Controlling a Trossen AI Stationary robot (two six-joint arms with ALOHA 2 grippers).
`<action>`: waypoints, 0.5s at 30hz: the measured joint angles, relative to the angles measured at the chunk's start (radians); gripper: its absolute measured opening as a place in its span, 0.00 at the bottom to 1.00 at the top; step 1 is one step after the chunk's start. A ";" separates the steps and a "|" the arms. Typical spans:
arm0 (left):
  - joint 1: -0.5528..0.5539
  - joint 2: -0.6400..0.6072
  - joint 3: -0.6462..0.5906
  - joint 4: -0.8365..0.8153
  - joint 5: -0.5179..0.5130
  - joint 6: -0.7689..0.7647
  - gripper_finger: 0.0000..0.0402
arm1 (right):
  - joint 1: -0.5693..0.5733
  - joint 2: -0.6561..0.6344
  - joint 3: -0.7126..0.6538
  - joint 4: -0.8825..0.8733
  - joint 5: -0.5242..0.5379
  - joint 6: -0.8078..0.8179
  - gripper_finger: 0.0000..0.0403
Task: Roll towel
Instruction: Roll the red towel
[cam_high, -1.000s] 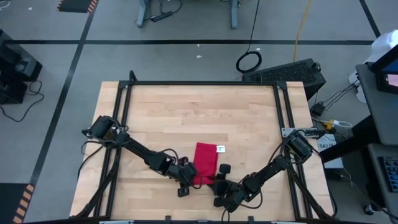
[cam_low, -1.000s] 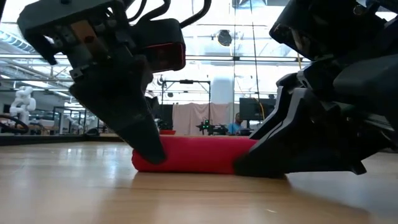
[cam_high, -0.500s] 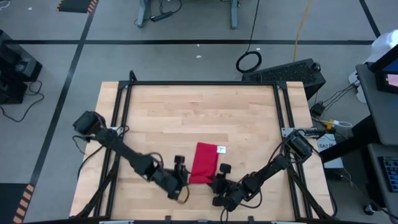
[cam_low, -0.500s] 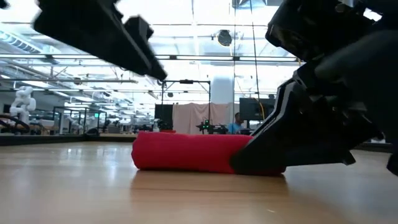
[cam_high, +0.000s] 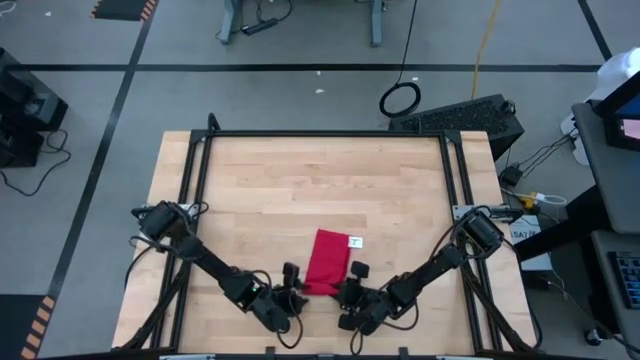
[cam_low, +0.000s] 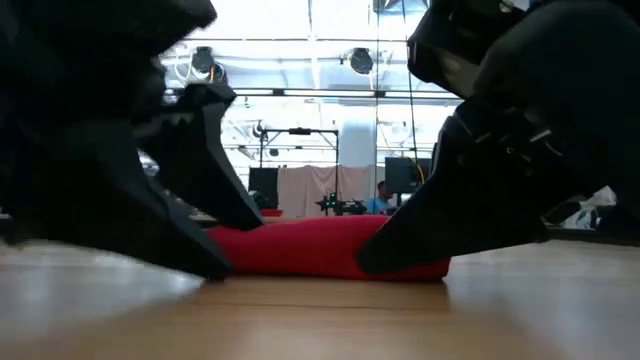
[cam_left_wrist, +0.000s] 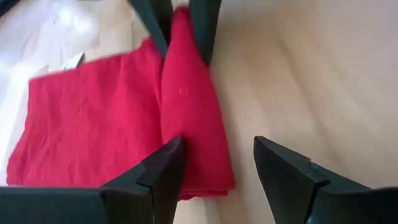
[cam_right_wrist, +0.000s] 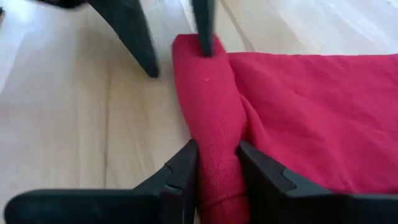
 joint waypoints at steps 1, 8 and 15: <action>0.004 0.008 0.000 0.002 -0.008 -0.001 0.50 | -0.003 0.000 0.000 0.002 -0.005 0.000 0.23; 0.009 0.013 0.000 -0.003 -0.045 0.009 0.50 | -0.004 0.000 0.000 0.000 -0.013 0.001 0.23; 0.022 0.013 0.001 -0.009 -0.056 0.026 0.50 | -0.005 -0.001 0.000 0.000 -0.023 -0.004 0.23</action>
